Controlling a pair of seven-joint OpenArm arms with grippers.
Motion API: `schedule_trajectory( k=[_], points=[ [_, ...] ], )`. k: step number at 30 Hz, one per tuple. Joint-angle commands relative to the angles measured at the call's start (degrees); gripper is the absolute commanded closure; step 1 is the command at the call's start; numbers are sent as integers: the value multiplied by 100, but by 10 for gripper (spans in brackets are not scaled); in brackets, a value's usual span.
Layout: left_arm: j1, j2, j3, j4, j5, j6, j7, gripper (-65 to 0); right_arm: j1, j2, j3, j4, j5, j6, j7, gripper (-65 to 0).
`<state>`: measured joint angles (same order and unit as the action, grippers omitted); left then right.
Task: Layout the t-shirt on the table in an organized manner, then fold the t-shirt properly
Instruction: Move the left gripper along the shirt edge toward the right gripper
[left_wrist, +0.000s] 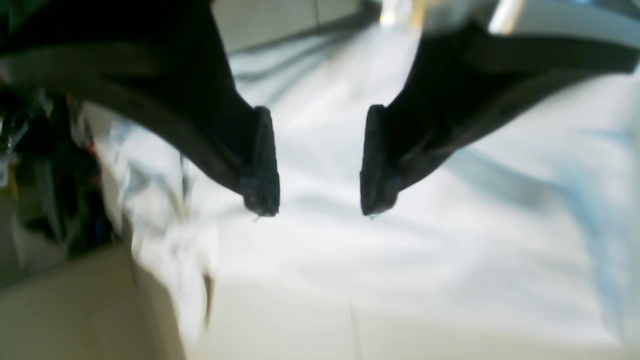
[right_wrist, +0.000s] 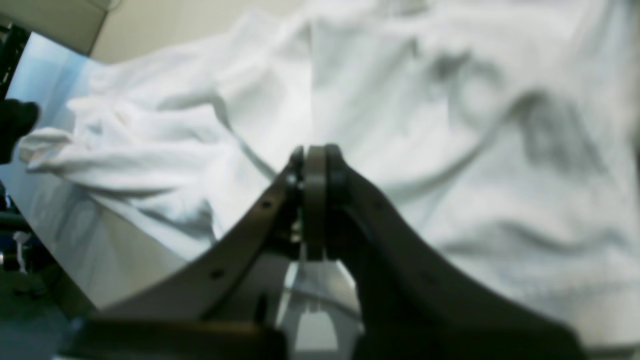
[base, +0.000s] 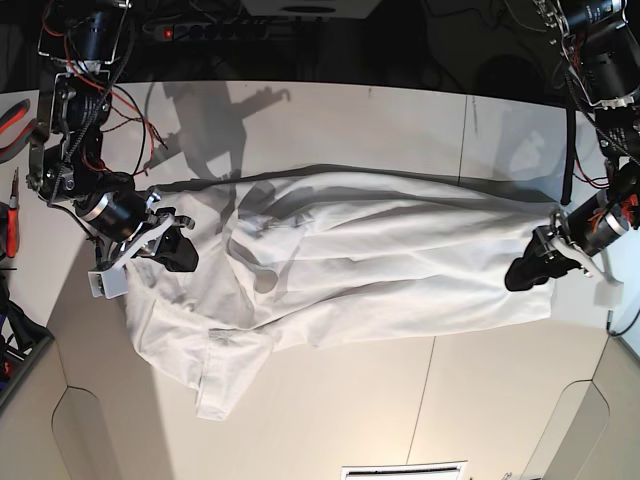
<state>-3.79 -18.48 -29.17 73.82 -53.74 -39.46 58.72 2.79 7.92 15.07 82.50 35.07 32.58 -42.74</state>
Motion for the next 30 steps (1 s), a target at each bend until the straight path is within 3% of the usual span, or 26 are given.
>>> schedule_trajectory(
  k=[1,4,7,12,16,20,25,30],
  points=[
    [-61,-55,66,94,188,-54,-125,-222,37,46,7,107,57,44,111,0],
    [-44,-31,339,11,1403,-54,-793,-142,-63,48,7,55,-302,37,142,0],
    [-46,-46,481,-136,2361,286,-1414,-102,-72,48,7,-76,-544,22,334,0],
    [-44,-44,483,-433,2824,476,-1602,-32,-59,46,7,-409,-702,20,826,0],
    [-48,-44,483,-896,3305,479,-2264,-4,-57,48,7,-846,-1121,15,1088,0],
    [-48,-44,483,-1445,3386,632,-2811,-4,-76,48,7,-1167,-1104,15,999,0],
    [83,-92,483,-1563,3285,562,-2568,-4,-367,92,66,-831,-756,22,837,0],
    [402,-321,481,-1556,2618,302,-2441,-4,-688,94,269,-184,-763,22,468,0]
  ],
)
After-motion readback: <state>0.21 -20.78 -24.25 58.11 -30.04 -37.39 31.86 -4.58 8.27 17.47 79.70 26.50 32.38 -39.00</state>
